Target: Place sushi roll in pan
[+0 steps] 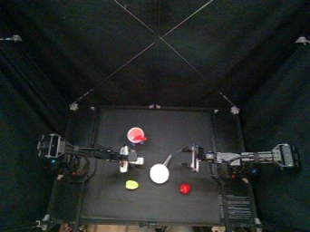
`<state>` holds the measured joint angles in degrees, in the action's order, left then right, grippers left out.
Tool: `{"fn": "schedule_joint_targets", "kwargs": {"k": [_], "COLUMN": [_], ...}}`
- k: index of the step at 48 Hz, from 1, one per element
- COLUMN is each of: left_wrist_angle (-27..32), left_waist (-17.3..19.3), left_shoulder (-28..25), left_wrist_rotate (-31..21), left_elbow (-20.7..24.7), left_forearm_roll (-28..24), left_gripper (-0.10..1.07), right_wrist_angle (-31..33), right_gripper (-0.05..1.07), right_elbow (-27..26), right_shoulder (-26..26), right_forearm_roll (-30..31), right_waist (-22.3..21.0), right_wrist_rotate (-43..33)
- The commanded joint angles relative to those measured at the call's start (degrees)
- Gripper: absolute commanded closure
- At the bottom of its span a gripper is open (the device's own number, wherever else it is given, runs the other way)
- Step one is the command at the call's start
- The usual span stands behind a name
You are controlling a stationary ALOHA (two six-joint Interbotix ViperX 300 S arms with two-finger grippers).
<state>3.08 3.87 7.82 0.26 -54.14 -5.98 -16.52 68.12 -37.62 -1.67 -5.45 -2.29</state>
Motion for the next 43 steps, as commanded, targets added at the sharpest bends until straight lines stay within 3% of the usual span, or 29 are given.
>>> {"fn": "schedule_joint_targets", "kwargs": {"k": [1, 11, 24, 43], "left_wrist_angle": [-0.53, -0.97, -1.41, -0.18], "left_waist": [0.0, -1.49, -6.33, -8.0], "left_shoulder": [0.88, 1.49, -0.97, -13.45], "left_wrist_rotate": [0.0, -0.09, -0.09, -0.09], "left_elbow": [1.41, 4.22, 10.63, 25.49], "left_forearm_roll": [-0.18, -0.09, 0.09, 0.09], "left_gripper": [0.42, 0.42, 0.42, 0.42], "right_wrist_angle": [-0.44, -0.44, -0.44, -0.44], "right_gripper": [0.03, 0.03, 0.03, 0.03], "right_elbow": [-0.53, -0.53, -0.53, 1.67], "right_shoulder": [-0.18, -0.26, -0.62, -5.01], "right_forearm_roll": [-0.09, -0.09, -0.09, -1.14], "right_waist": [0.09, 0.09, 0.09, -0.35], "right_wrist_rotate": [-0.09, -0.09, -0.09, -0.09]}}
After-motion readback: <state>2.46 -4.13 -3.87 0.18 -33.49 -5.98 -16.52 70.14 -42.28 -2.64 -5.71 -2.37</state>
